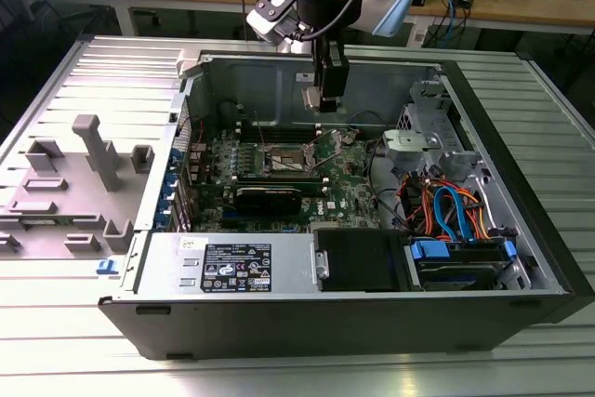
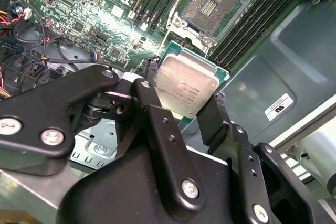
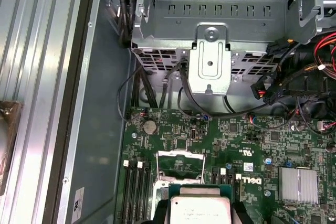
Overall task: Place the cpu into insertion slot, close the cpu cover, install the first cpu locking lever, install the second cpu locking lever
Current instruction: 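Place the cpu into insertion slot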
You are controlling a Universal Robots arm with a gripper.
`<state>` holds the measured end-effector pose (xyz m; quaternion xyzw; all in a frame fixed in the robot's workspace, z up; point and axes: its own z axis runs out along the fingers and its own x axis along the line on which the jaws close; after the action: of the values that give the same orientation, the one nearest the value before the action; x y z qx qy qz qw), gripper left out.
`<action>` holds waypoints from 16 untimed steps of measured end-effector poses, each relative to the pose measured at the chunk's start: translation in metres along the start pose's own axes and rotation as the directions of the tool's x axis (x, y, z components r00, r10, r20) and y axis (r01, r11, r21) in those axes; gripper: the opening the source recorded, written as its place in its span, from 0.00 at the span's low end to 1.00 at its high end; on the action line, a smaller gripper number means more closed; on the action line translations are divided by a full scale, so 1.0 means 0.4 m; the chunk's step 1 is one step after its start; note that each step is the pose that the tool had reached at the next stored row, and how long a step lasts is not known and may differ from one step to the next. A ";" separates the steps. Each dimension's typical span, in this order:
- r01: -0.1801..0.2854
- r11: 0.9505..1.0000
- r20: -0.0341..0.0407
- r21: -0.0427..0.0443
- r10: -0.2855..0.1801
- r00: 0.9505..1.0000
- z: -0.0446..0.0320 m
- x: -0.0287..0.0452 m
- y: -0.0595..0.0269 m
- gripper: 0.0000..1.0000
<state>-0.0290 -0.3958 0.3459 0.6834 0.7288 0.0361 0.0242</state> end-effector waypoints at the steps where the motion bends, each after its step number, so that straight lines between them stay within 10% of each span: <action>1: 0.000 1.000 0.000 0.000 0.000 1.000 0.000 0.000 0.000 0.55; 4: 0.000 1.000 0.000 0.001 0.000 1.000 0.000 0.000 0.000 0.55; 10: -0.011 0.999 -0.001 0.041 0.011 1.000 0.018 0.001 -0.002 0.55; 16: -0.060 0.997 0.004 0.043 0.060 0.998 0.049 0.006 -0.005 0.55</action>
<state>-0.0296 -0.3931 0.3261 0.7053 0.7086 0.0202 0.0095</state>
